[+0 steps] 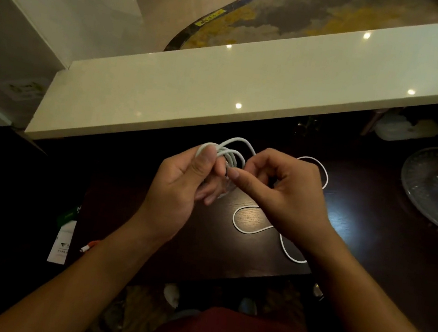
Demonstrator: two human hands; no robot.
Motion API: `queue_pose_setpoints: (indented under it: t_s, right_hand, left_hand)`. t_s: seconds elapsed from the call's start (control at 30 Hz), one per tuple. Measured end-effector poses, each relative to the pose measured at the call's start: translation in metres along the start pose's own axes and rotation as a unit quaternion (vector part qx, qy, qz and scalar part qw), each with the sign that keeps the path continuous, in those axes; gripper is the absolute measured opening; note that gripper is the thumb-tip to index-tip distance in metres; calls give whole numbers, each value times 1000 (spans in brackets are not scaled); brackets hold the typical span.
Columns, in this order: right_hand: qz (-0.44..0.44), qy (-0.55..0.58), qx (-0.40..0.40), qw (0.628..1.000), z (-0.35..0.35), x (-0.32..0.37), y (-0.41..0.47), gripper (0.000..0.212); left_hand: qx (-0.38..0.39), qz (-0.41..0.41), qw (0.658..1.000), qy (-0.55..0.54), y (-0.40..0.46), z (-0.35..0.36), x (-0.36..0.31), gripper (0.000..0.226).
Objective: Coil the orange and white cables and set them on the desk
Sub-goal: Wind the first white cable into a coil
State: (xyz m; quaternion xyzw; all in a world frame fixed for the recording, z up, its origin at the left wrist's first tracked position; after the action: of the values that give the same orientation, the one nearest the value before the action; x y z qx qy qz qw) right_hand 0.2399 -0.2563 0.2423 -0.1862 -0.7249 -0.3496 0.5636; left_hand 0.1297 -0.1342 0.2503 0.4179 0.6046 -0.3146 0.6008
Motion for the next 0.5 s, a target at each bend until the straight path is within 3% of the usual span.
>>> queue_pose_setpoints:
  t_s: [0.3,0.4,0.5]
  right_hand:
    - [-51,-128,-83,987,1,6,2,51]
    - [-37,-73,-40,996,6,1,5,67]
    - [11,39,-6,999,12,-3,8,50]
  left_hand:
    - [23,-57,992,-112,8,3,1,41]
    - [50,-54,989,-126,6,9,2,39]
    - [69,-61,986,-140,5,18,4,38]
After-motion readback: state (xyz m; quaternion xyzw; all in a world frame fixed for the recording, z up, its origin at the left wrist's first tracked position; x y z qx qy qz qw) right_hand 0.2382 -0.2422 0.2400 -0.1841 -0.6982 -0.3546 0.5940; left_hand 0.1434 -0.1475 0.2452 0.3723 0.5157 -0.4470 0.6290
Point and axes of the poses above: each hand's wrist, its own y-axis towards the middle knuckle, its own z-axis out of the palm, x = y × z, the point moved 4 cm from there along y, towards the middle knuckle, and after that the axes turned 10 degrees about y, right-handed, at the moved point
